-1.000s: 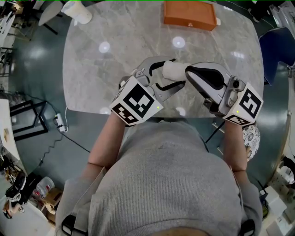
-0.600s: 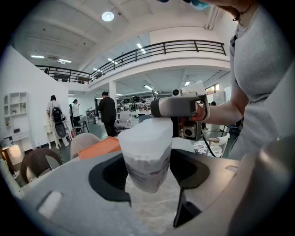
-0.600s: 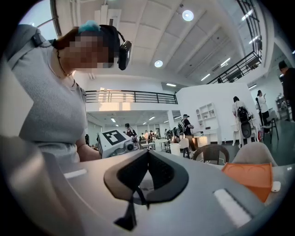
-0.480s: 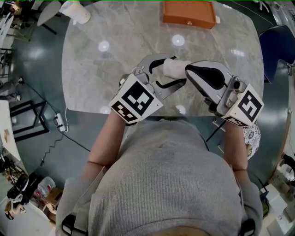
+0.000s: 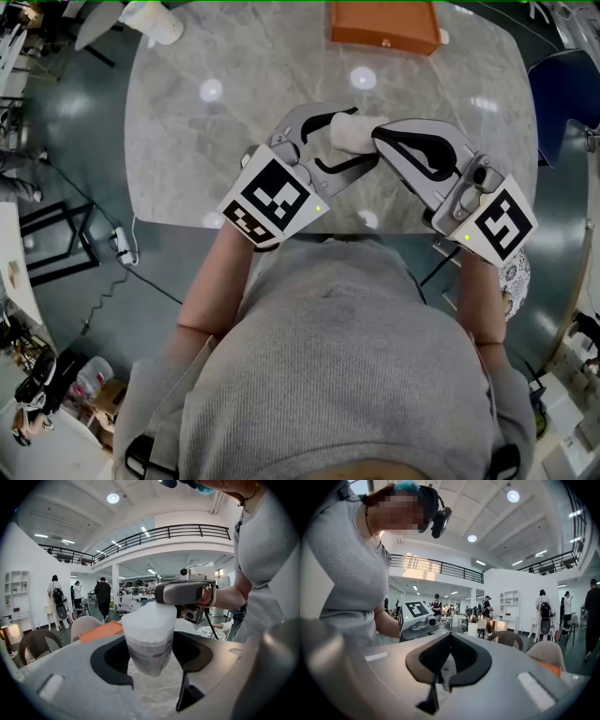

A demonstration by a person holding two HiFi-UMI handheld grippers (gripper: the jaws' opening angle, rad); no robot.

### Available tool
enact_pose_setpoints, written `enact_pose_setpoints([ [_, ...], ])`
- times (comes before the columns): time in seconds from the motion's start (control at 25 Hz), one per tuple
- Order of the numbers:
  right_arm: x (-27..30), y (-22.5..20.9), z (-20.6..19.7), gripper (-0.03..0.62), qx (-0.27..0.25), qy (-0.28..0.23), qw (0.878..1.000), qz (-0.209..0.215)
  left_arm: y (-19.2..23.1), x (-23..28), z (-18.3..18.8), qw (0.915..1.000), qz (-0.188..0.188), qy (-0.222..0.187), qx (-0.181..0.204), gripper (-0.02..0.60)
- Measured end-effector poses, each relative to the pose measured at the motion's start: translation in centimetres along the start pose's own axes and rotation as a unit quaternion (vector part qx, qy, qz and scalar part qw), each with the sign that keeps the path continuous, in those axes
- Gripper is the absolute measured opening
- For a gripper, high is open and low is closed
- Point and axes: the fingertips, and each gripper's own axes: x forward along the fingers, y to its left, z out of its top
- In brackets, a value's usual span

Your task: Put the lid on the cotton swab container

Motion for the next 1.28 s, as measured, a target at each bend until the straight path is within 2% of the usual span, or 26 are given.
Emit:
enact_pose_setpoints([
  [0.52,0.1,0.1,-0.3,0.000,-0.015,0.027,0.999,-0.010,-0.1,0.2,0.0,0.9999,-0.004,-0.006,-0.009,0.270],
  [0.68,0.5,0.5,-0.4,0.000,-0.017,0.028,0.999,0.000,-0.5,0.7,-0.2,0.9999,-0.012,-0.009,-0.005,0.273],
  [0.88,0.4,0.1,-1.3,0.000,0.009,0.022,0.999,-0.028,-0.4,1.1,-1.0,0.9999,-0.002,0.010,0.014,0.273],
  [1.04,0.1,-0.3,-1.4,0.000,0.030,0.010,0.998,-0.049,-0.4,1.1,-1.2,0.9999,-0.002,0.008,0.014,0.275],
  [1.28,-1.6,-1.3,-1.6,0.000,0.027,-0.009,0.997,-0.073,-0.3,2.0,-1.8,0.9998,-0.003,0.010,0.019,0.275],
])
